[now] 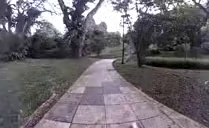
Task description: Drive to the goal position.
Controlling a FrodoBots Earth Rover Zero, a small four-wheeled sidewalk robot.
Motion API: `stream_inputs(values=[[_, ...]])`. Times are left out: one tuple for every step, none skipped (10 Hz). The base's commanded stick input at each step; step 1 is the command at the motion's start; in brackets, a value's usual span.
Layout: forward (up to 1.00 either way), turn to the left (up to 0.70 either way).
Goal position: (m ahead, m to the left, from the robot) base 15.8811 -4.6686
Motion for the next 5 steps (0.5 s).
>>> stream_inputs(values=[[0.70,-0.13],[0.70,-0.13],[0.70,-0.13],[0.70,-0.13],[0.70,-0.13]])
